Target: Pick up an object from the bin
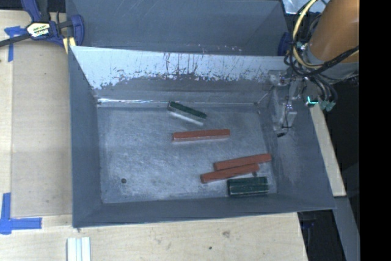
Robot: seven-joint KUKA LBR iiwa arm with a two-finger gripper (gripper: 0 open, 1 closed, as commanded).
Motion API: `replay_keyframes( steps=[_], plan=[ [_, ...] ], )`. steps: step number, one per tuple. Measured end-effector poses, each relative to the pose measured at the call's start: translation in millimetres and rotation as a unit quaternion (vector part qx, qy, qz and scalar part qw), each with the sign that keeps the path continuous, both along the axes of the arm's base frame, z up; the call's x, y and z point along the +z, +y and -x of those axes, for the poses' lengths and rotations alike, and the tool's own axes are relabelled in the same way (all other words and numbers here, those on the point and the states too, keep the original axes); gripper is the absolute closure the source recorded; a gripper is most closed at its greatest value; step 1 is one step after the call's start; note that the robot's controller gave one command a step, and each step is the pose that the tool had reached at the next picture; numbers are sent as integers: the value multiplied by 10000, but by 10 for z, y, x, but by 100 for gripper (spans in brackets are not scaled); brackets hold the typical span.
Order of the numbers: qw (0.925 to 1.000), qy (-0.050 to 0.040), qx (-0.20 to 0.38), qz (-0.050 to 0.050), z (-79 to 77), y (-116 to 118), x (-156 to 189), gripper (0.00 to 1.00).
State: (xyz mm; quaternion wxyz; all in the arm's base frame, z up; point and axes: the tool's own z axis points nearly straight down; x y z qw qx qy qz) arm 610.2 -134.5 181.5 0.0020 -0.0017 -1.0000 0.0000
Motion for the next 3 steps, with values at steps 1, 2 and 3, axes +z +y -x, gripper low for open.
replay_keyframes(
  steps=[1,2,3],
  plan=[
    [9922,-19,1246,2,712,428,-1125,0],
    [9876,-21,1570,-2,931,562,-802,0],
    [9920,-2,1259,-9,1068,557,-807,0]
  ],
)
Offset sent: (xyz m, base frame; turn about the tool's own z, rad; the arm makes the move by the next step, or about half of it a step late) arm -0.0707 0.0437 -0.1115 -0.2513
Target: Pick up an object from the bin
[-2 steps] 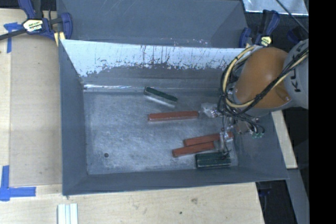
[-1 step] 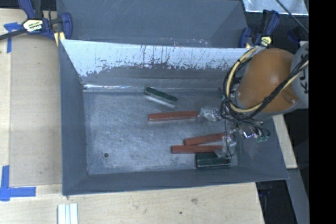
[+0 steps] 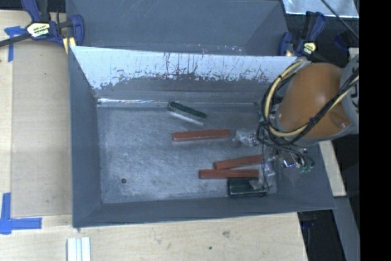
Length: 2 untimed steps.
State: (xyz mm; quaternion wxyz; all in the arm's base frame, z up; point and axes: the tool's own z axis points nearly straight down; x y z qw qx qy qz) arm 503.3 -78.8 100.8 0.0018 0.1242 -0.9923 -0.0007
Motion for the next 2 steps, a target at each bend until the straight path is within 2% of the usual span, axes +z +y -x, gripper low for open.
replay_keyframes(
  steps=[1,2],
  plan=[
    [10000,7,-52,0,-72,-212,-297,0],
    [10000,-4,-47,2,-79,-210,-287,0]
  ],
)
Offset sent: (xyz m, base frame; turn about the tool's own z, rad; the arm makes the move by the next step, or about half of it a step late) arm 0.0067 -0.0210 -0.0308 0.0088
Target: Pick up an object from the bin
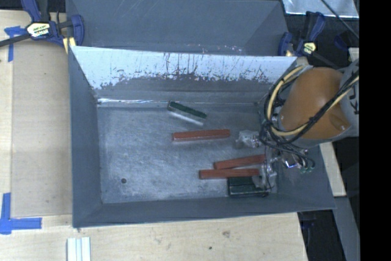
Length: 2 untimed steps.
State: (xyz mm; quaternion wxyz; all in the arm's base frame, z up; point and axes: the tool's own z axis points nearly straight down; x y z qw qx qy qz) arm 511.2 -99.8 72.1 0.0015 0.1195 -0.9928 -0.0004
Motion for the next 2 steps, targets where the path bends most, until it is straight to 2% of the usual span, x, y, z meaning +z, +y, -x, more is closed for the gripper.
replay_keyframes(
  steps=[1,2],
  plan=[
    [10000,-9,6,9,-1,-8,22,100],
    [10000,-29,6,6,-8,-9,575,100]
  ],
)
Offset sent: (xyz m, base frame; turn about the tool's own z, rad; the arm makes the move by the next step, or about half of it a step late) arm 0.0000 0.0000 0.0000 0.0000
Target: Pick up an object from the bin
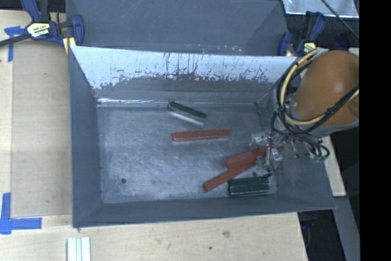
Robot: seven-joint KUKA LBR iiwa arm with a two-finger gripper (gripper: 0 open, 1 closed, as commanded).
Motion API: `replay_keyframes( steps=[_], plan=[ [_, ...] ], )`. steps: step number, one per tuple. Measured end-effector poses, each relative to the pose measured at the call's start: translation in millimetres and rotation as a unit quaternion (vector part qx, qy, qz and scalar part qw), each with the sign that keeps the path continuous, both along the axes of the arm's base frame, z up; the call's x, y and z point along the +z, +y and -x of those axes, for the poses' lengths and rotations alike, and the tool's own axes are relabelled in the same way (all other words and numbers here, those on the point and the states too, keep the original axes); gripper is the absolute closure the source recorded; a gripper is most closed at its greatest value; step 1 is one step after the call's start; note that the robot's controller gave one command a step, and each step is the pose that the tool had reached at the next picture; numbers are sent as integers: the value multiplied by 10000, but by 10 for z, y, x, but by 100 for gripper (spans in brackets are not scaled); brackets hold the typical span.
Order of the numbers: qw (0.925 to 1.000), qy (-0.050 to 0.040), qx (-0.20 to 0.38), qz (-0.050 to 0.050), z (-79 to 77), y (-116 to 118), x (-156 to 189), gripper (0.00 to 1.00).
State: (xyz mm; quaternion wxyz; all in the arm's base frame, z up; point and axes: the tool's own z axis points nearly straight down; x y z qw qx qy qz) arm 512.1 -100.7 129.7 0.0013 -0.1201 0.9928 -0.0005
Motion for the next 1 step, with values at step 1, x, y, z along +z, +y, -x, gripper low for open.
replay_keyframes(
  steps=[1],
  plan=[
    [10000,-16,-3,3,-15,0,216,100]
  ],
)
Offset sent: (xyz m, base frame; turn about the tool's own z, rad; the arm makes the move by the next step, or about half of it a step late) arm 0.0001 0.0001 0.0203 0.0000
